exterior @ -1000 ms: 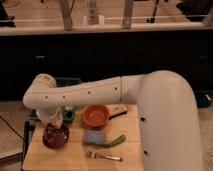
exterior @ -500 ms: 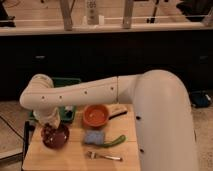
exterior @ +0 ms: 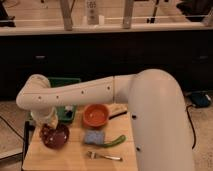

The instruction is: Place grapes in purple bowl

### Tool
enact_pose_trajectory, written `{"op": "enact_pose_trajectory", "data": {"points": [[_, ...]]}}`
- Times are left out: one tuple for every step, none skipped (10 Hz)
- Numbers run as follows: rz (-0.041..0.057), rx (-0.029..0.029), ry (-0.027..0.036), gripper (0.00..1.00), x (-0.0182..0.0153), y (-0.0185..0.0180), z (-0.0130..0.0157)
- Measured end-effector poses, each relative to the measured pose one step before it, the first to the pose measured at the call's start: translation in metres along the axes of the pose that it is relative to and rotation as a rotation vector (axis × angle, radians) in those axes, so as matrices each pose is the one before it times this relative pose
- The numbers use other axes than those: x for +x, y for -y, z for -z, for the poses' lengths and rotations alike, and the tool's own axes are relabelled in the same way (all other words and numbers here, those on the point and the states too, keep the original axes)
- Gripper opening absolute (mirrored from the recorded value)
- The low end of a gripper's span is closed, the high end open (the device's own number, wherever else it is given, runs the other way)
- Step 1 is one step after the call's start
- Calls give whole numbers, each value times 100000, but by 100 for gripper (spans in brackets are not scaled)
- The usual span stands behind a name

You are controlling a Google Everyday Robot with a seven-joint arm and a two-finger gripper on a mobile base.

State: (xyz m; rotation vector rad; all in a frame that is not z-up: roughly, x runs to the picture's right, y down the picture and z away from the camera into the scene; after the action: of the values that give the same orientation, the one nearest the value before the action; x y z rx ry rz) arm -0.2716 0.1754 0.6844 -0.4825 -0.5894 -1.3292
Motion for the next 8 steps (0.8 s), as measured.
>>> {"op": "enact_pose_trajectory", "data": {"points": [[677, 8, 46, 3, -73, 169, -65], [653, -7, -78, 3, -7, 123, -8], [363, -105, -58, 3, -5, 41, -67], [467, -366, -105, 3, -48, 66, -104], [593, -1, 122, 3, -144, 204, -100], [452, -57, -14, 3, -50, 106, -119], [781, -2, -154, 3, -23, 191, -54], [603, -24, 31, 3, -89, 118, -22]]}}
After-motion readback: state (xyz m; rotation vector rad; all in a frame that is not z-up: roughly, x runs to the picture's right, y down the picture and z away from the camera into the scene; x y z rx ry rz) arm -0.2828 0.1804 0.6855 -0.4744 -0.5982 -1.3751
